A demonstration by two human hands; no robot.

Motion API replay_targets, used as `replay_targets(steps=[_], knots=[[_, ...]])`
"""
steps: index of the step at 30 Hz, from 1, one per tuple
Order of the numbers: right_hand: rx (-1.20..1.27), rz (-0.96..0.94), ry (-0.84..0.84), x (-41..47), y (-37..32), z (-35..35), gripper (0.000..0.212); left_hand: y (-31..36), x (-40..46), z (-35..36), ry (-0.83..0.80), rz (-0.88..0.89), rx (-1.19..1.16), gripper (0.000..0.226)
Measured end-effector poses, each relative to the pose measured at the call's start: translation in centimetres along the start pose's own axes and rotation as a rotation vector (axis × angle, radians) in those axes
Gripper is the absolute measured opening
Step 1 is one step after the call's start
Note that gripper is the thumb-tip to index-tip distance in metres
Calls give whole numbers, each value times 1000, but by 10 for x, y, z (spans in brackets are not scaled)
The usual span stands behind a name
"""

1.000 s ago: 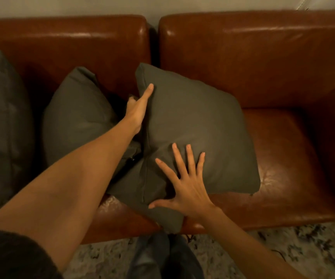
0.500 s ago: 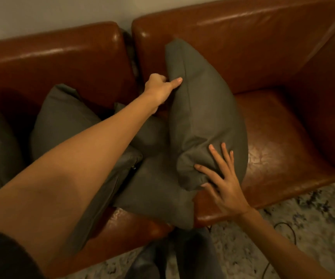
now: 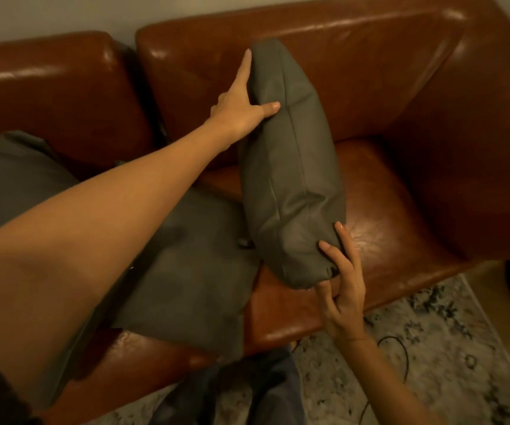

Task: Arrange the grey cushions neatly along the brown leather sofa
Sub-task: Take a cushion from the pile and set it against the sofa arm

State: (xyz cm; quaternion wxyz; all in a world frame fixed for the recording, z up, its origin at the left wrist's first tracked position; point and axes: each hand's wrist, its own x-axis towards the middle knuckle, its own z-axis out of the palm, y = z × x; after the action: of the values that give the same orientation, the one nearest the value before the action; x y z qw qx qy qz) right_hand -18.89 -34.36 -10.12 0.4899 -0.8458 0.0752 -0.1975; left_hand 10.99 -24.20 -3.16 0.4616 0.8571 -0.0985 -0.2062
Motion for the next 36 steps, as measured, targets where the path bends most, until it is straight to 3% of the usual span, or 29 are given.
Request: replay_targets(steps=[3,7,12,15,20,23,27,36], knots=[[137,143,94,-12,-9,-6,63,18,7,13,-4,43,129,97],[163,118,201,-12,-26,-9,77,39,19,24,-46,20,120,100],[239,199,490,6,-25,-16,60,59,41,37,-29,72,113,86],[290,207,528,11,-22,-24,56,68,60,48,0,96,153,90],[335,260,590,26,-20,-34,60,80,84,69,-174,21,-216,109],[317,299,644,41,-15,-41,59,83,90,87,-157,-70,-338,95],[341,333,732,52,-1,-54,44,83,98,103,-144,-25,-464,73],[294,363,860,63,29,-103,29,114,110,154,-93,78,-392,58]])
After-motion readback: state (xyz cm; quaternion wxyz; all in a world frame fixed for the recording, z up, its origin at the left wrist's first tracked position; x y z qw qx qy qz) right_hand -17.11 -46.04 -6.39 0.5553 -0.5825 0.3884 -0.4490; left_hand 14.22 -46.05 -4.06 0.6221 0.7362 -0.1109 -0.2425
